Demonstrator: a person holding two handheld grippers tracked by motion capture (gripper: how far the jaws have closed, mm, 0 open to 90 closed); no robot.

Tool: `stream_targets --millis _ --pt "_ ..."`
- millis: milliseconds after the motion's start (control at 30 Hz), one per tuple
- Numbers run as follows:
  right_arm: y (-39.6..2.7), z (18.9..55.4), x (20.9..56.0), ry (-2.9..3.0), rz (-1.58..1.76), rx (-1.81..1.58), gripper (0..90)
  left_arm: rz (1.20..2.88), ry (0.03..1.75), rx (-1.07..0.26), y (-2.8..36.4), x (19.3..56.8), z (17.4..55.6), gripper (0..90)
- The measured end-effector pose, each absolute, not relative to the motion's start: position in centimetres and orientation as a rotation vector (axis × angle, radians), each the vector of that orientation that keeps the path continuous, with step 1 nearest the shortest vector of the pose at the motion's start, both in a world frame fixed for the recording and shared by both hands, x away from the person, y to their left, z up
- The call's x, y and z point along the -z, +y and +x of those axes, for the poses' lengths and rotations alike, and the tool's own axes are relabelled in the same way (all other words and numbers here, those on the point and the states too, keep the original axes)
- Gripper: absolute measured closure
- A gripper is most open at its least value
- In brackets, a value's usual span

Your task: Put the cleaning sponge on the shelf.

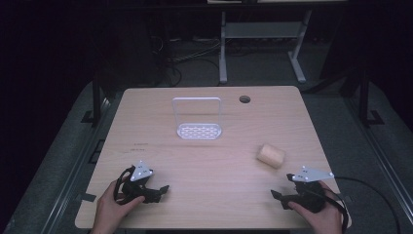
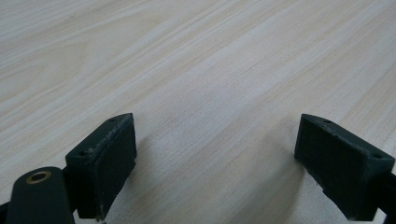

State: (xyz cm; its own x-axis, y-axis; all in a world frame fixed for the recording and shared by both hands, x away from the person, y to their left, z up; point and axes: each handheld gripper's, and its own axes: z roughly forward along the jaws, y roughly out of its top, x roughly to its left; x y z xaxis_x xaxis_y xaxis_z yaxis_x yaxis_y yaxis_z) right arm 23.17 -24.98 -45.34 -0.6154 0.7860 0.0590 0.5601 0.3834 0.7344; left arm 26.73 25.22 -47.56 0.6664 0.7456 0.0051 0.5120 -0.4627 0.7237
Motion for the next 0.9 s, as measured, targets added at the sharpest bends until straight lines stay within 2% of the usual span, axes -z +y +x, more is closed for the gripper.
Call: stream_targets --millis 900 --pt "-28.2 25.5 43.4 2.306 1.22 -1.068 17.0 2.165 0.966 -0.42 25.2 47.6 26.7 12.1"
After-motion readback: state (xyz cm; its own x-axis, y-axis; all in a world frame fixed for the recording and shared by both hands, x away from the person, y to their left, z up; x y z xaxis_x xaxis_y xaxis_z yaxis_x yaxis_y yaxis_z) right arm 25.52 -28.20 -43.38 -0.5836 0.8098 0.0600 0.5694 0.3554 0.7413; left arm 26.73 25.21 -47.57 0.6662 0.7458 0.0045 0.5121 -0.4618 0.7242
